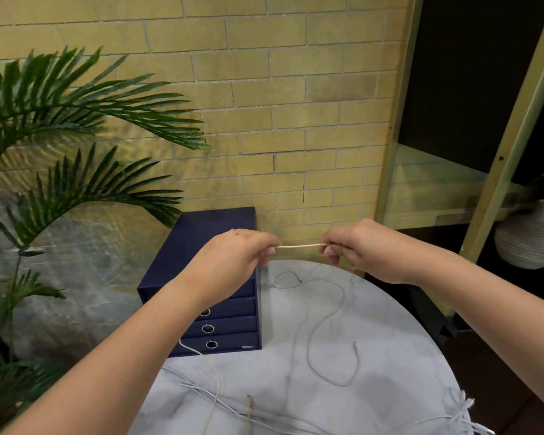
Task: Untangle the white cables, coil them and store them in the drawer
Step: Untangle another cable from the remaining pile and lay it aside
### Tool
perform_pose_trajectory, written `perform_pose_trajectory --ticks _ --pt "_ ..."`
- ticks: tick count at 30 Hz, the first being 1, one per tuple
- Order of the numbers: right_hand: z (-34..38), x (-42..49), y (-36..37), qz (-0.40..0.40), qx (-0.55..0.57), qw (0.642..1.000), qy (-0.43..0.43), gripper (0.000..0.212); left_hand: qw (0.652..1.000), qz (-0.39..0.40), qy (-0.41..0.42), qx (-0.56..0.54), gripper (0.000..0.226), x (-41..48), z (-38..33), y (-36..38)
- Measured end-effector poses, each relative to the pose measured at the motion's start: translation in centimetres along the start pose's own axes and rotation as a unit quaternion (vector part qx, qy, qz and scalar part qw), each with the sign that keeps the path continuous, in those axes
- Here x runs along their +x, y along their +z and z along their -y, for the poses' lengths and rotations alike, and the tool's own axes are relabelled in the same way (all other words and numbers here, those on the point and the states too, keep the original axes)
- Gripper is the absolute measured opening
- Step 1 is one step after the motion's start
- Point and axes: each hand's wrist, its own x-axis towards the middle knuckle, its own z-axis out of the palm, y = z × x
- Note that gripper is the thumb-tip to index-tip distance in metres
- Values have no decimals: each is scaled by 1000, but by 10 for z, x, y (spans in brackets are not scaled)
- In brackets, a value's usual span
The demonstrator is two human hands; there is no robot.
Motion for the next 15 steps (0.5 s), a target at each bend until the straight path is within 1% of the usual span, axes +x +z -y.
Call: perform_pose_trajectory --ticks 3,5,7,9,11,13,15 --pt "-1 -3 9 18 -30 999 0 20 1000 -10 20 21 23 -3 5 6" --pt "-3 -6 14 23 -38 999 3 21 1000 1 17 26 21 -6 5 14" --pt "-10 -12 21 28 -37 999 11 22 999 9 16 32 27 -13 6 24" --pt "-22 -29 33 43 -28 998 36 22 999 35 1 40 26 -25 12 39" --pt "-34 -50 49 60 8 996 70 17 998 50 -18 32 27 -43 18 57" --pt "-43 -70 67 74 87 988 102 8 998 63 -19 10 27 -56 14 80" --pt "-57 -85 83 80 133 980 123 10 996 80 -40 -15 26 -63 6 101"
